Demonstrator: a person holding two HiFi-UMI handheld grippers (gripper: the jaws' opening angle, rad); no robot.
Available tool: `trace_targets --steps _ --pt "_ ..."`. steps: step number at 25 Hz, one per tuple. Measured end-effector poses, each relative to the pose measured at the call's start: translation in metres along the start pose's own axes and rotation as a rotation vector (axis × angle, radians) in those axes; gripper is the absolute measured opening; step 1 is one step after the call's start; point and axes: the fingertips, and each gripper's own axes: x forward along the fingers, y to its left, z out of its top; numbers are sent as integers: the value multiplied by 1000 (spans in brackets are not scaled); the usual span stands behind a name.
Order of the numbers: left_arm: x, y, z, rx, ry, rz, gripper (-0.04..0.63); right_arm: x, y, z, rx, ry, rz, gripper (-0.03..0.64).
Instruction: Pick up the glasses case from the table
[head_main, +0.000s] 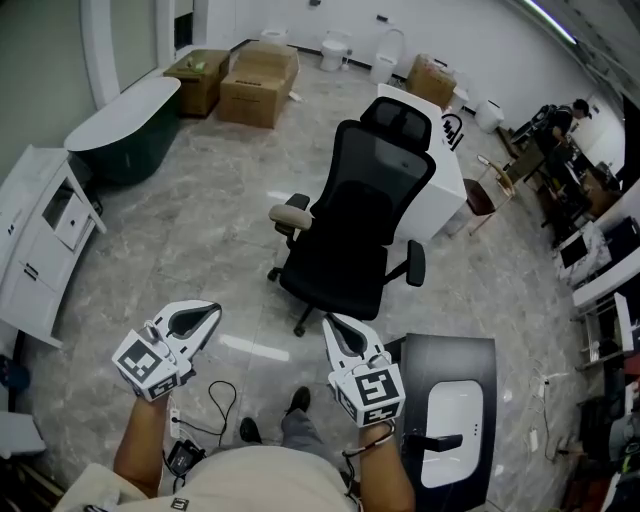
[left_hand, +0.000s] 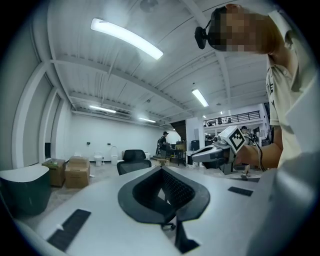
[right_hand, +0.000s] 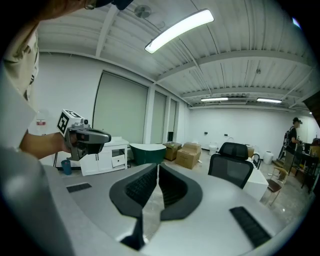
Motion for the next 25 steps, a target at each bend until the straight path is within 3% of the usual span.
trace_targets --steps 25 --pt "136 49 6 -8 79 202 14 117 -141 6 11 -10 256 26"
